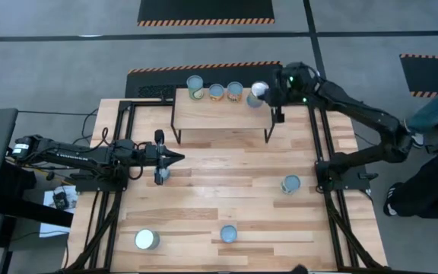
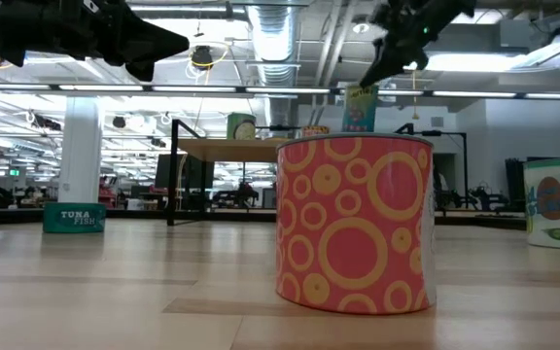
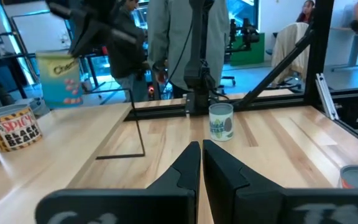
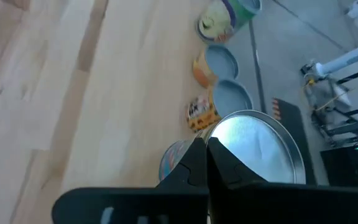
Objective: Pick and place cans onto a shelf
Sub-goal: Put the blue cherries can on the shelf
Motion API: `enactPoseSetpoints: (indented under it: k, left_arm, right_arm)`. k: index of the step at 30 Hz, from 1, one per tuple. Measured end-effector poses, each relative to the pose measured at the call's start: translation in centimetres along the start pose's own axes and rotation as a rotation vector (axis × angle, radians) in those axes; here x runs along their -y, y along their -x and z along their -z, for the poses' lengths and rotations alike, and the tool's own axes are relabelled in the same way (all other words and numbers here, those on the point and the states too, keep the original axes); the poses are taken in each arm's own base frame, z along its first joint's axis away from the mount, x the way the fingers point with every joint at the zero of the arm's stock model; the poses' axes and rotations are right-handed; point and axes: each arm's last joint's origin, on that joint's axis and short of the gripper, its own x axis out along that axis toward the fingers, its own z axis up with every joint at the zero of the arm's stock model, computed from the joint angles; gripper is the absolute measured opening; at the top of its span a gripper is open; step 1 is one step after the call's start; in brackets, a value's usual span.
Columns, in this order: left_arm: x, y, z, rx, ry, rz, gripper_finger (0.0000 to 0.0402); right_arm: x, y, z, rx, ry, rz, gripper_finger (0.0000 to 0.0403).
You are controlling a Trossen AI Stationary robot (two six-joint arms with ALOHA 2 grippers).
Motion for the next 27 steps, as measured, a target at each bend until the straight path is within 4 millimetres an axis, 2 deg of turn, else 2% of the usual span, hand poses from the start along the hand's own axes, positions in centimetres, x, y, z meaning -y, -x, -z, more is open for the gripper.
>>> enactPoseSetpoints:
  k: [4,7,18,27]
  left_arm:
    - [0.0,0.0,0.0,0.0,-0.005,0.0,0.0009]
    - [0.0,0.0,0.0,-0.002,0.0,0.0,0.0009]
    - [0.0,0.0,0.0,-0.002,-0.011,0.0,0.0009]
    - [0.0,0.0,0.0,-0.003,-0.009,0.001,0.0009]
  right_arm:
    - [1.1,-1.6,1.7,-0.037,-0.042,-0.029,0.0004]
    - [1.6,-2.1,2.3,-0.035,-0.056,-0.028,0.0005]
    - [3.1,-1.3,2.1,-0.004,-0.033,0.009,0.0004]
    - [5.4,-3.1,1.5,-0.118,-0.095,-0.143,0.0003]
